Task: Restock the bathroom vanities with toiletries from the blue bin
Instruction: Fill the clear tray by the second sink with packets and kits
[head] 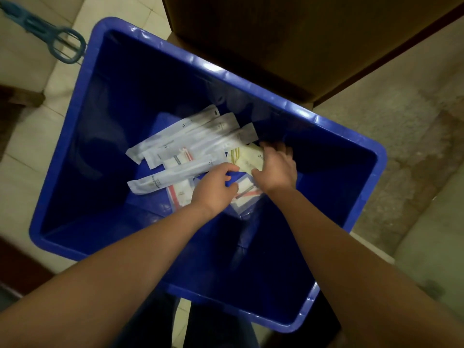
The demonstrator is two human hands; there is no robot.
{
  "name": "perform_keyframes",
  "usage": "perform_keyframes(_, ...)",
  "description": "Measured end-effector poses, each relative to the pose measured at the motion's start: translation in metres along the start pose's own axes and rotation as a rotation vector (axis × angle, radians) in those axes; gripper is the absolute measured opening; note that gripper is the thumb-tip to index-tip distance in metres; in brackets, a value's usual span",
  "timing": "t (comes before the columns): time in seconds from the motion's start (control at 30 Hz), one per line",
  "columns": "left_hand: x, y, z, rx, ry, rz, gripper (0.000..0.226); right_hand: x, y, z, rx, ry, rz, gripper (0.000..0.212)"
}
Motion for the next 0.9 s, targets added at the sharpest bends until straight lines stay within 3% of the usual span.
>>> perform_keyframes(0.1,-0.001,0.003,-0.001,-0.016,-0.002,-0.009,0.037,-0.001,-0.002,0.000,0.018,-0.011,0.003,0.062)
perform_keyframes(0.43,0.010,-0.001,-0.007,-0.033,-0.008,0.028,0.040,0.020,-0.004,0.001,-0.282,-0.041,0.106,0.027)
perform_keyframes(0.73,0.047,0.015,-0.025,-0.097,-0.081,0.030,0.046,0.077,0.009,0.006,-0.423,-0.086,0.090,0.031)
perform_keyframes(0.9,0.082,0.038,-0.047,-0.263,-0.156,0.015,0.057,0.115,0.019,0.023,-0.521,-0.018,0.143,0.024)
Point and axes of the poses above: each hand's wrist, its own x-axis away from the middle knuckle, its own y-axis out of the back of the hand, z = x × y, the point moved 7 cm from there along -x, towards the middle knuckle, and after that the axes turned 9 degrees about z, right-handed, at the moved point
